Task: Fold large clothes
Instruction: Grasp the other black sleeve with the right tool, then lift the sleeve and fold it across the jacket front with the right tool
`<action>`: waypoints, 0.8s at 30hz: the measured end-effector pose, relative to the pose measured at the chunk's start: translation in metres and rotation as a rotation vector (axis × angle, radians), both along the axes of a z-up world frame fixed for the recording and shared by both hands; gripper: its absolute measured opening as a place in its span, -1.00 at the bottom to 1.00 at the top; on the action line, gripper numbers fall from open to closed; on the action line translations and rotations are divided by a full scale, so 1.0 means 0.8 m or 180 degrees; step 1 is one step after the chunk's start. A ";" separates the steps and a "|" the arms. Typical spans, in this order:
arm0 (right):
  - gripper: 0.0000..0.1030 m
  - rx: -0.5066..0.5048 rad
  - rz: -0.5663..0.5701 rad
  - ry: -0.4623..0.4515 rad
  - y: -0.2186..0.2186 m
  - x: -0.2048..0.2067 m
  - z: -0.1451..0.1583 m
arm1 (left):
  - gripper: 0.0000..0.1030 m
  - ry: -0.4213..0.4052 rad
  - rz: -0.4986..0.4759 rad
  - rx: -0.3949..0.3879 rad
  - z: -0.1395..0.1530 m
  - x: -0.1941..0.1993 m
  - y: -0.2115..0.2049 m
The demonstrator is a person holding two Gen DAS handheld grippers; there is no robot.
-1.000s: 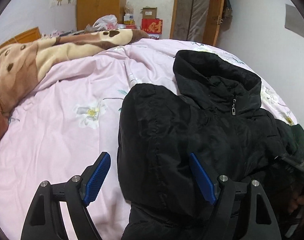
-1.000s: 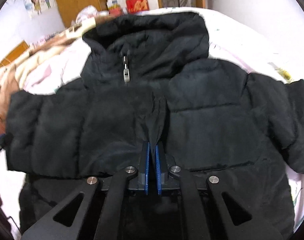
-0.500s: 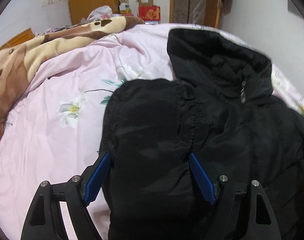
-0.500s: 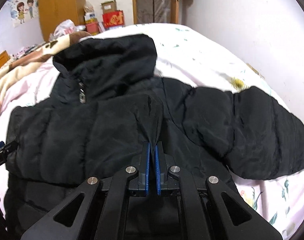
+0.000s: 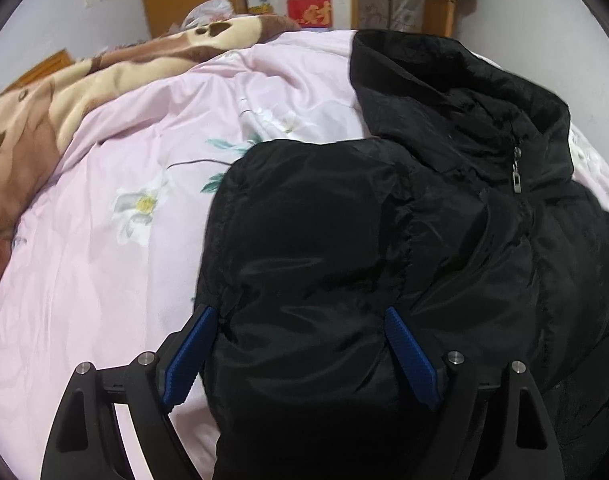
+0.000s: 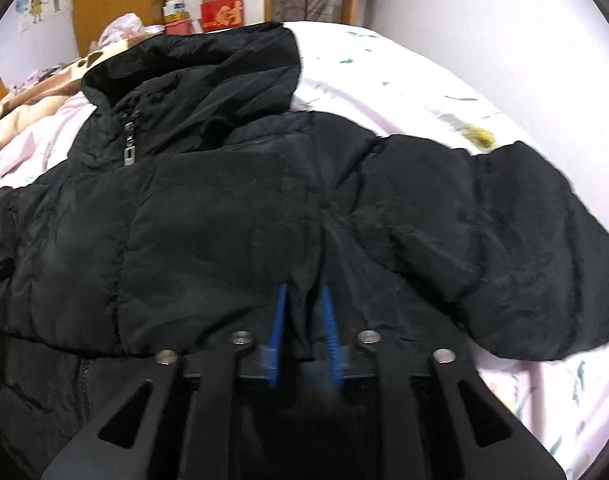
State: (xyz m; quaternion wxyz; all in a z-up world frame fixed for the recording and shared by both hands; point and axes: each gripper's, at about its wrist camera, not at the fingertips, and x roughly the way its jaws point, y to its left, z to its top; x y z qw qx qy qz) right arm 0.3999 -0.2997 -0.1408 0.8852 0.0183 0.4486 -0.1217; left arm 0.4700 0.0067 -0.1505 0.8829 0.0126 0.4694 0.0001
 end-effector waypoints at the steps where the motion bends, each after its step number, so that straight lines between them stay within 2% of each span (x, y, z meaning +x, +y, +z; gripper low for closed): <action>1: -0.48 -0.0014 -0.0037 -0.0034 -0.003 -0.005 0.006 | 0.67 0.0017 0.0008 0.0005 0.004 -0.002 0.001; 4: -0.45 -0.0037 -0.0136 -0.0068 -0.015 -0.022 0.024 | 0.67 0.0012 0.0049 0.0039 0.018 -0.016 0.003; 7: -0.43 0.0055 -0.0184 -0.0217 -0.032 -0.050 0.048 | 0.67 -0.0133 0.0014 0.0003 0.044 -0.042 -0.001; 11: -0.09 0.0276 -0.0302 -0.0345 -0.067 -0.091 0.069 | 0.67 -0.0264 -0.0120 -0.0133 0.076 -0.077 -0.024; 13: -0.09 0.0318 -0.0405 -0.0379 -0.090 -0.114 0.075 | 0.67 -0.0327 -0.0220 -0.0217 0.089 -0.095 -0.045; 16: -0.03 0.0390 -0.0672 -0.0423 -0.138 -0.152 0.084 | 0.67 -0.0338 -0.0382 -0.0322 0.099 -0.118 -0.079; 18: 0.15 0.0428 -0.0905 -0.0475 -0.179 -0.180 0.088 | 0.67 -0.0341 -0.0507 -0.0351 0.104 -0.131 -0.106; 24: 0.28 0.0395 -0.1541 -0.0562 -0.295 -0.241 0.099 | 0.67 -0.0355 -0.0916 -0.0382 0.108 -0.157 -0.194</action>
